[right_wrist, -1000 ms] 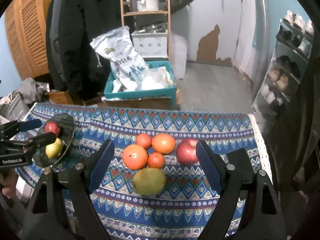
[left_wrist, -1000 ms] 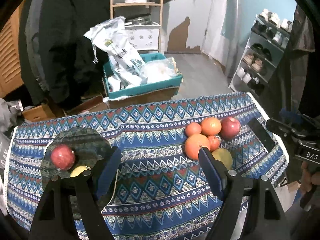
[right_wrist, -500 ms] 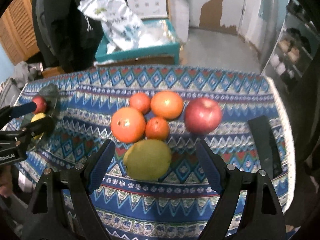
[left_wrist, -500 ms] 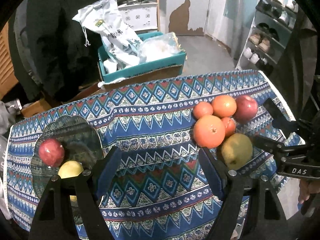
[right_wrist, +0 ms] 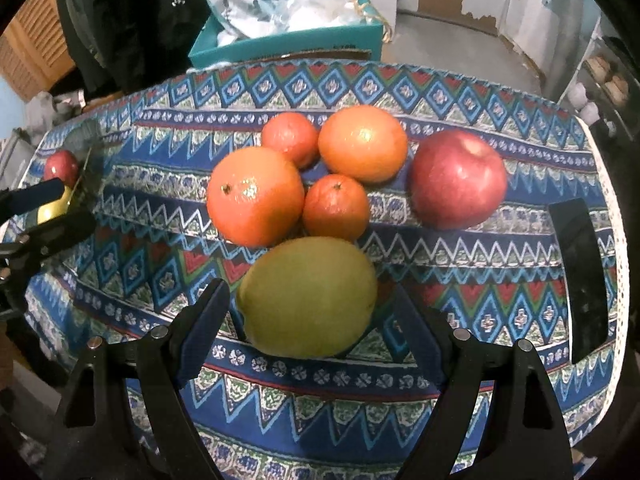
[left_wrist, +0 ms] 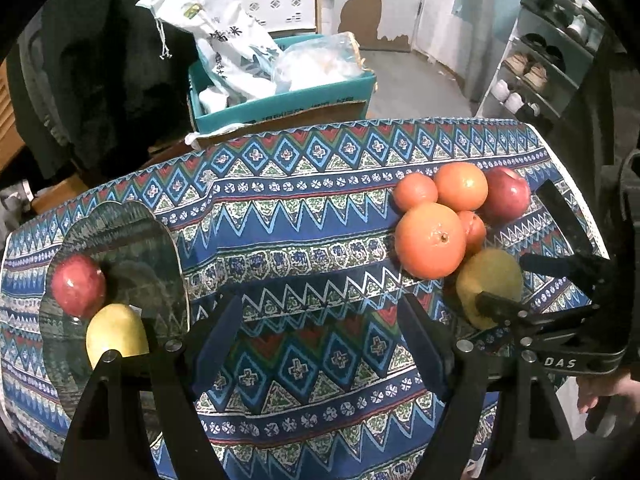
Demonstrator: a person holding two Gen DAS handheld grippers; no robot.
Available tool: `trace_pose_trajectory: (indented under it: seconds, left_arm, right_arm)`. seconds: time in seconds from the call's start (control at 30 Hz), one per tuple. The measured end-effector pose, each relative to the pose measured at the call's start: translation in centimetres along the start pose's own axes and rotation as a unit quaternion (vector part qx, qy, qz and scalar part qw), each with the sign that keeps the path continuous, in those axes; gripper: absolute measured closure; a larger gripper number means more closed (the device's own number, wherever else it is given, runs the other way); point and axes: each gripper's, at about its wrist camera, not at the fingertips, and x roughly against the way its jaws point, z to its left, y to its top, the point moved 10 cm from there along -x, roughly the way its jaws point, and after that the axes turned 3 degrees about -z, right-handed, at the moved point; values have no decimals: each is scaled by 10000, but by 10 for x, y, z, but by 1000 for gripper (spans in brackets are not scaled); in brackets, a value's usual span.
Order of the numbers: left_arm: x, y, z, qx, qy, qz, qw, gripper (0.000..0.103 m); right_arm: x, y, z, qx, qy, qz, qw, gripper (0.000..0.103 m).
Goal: Organize fruits
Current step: 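Move the left tool toward a large orange while the right tool approaches a green-yellow pear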
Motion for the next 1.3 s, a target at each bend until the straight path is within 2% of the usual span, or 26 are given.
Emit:
trace_pose_trajectory:
  seconds: [0.23,0.67,0.8,1.17,1.23,1.3]
  left_arm:
    - [-9,-5,-2,-88,29,82,9999,22]
    - [-10,-2,-13,117,-211,166,9996,22]
    - [-11,2,-23,74,-247,130,9996,22]
    - [-33,20,-61,-40,-508,160,9986,22]
    - [-39,22,-70,-143,-561,199,9981,22]
    - [-44,22,-76,-207,-569,238,9979,22]
  right_arm:
    - [-11,-2,3,49,78,107,9999,19]
    - [-14,-3,4,70,124,135,9998,21]
    - [-7,-8,-6,74,-89,95,9999,21]
    - [18,0,-55,-399,-352,-295,9981,22]
    - [21,1,-64,-462,-423,-357,9974,25]
    - [24,2,-73,-535,-451,-388,9968,37]
